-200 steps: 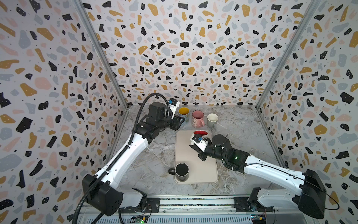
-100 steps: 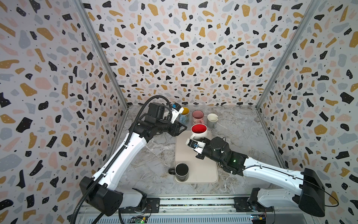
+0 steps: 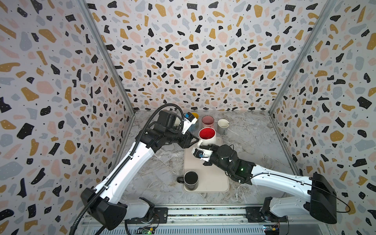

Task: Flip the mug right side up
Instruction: 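Close the left gripper on the white mug's handle while the right gripper holds it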

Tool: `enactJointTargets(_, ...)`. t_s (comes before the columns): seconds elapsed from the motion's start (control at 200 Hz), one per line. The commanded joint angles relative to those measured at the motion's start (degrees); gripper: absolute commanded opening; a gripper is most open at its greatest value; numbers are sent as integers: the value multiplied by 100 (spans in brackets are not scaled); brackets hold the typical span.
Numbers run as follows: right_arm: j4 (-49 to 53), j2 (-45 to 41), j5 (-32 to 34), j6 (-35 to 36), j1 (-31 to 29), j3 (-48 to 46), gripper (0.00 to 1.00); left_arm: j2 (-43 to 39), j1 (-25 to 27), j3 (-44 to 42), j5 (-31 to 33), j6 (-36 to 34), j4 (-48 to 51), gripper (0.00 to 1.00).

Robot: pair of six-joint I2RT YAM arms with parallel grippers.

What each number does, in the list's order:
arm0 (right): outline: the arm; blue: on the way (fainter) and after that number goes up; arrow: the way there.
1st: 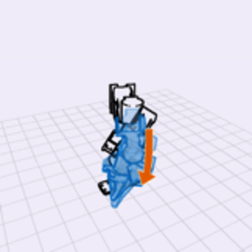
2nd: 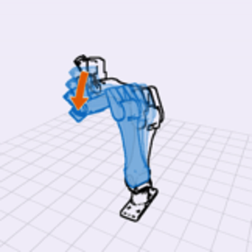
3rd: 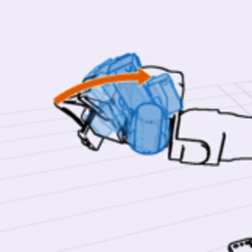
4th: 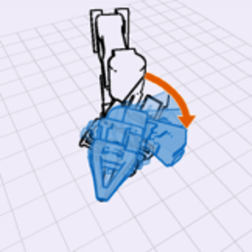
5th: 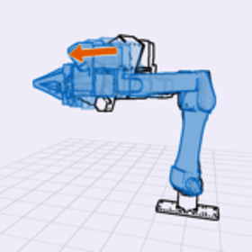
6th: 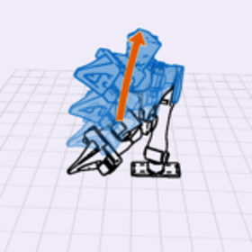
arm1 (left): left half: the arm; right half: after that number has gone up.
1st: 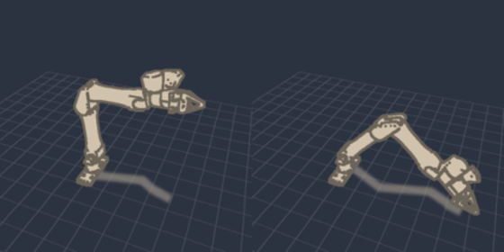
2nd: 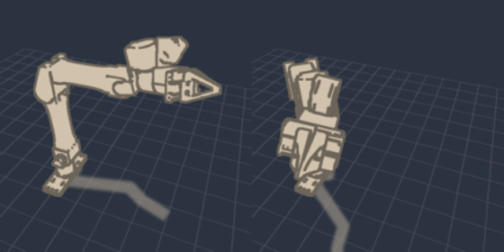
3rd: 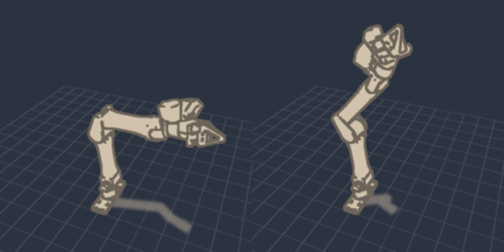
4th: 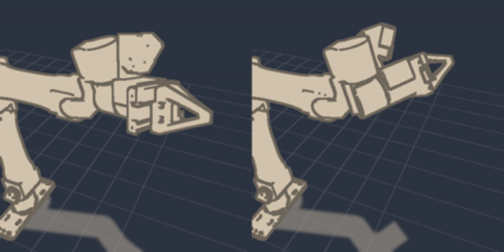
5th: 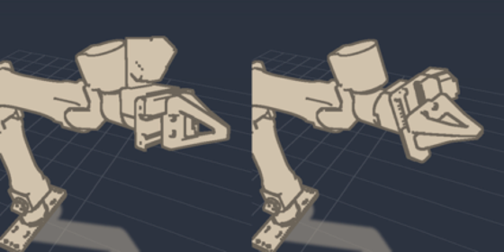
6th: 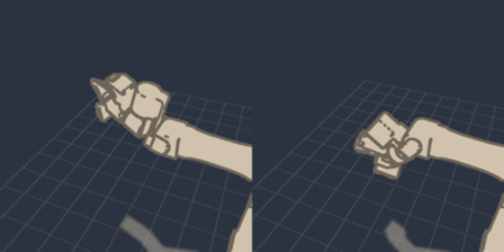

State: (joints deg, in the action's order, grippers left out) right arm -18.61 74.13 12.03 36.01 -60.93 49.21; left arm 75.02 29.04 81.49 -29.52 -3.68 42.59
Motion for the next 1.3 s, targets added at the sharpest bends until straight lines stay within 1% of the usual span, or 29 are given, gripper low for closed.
enactJointTargets(0.0,-753,-59,339,441,-116,93,0,-28,91,83,-62,-104,65,50)
enactJointTargets(0.165,-1027,95,657,818,-256,39,0,17,189,51,-50,-174,105,50)
enactJointTargets(0.365,-1955,331,1305,1587,-435,-188,0,27,271,9,-14,-262,149,50)
enactJointTargets(0.476,-2315,421,1461,1754,-446,-243,0,56,312,-4,30,-299,196,50)
enactJointTargets(0.626,-2643,453,1499,1848,-443,-276,0,49,339,-71,138,-349,248,50)
enactJointTargets(1.031,-2709,337,1416,1885,-455,-254,0,62,361,-160,355,-314,140,50)
enactJointTargets(1.211,-2823,282,1407,1920,-503,-299,0,152,366,-151,375,-284,144,48)
enactJointTargets(1.291,-2854,282,1407,1951,-525,-298,0,175,366,-160,366,-275,153,46)
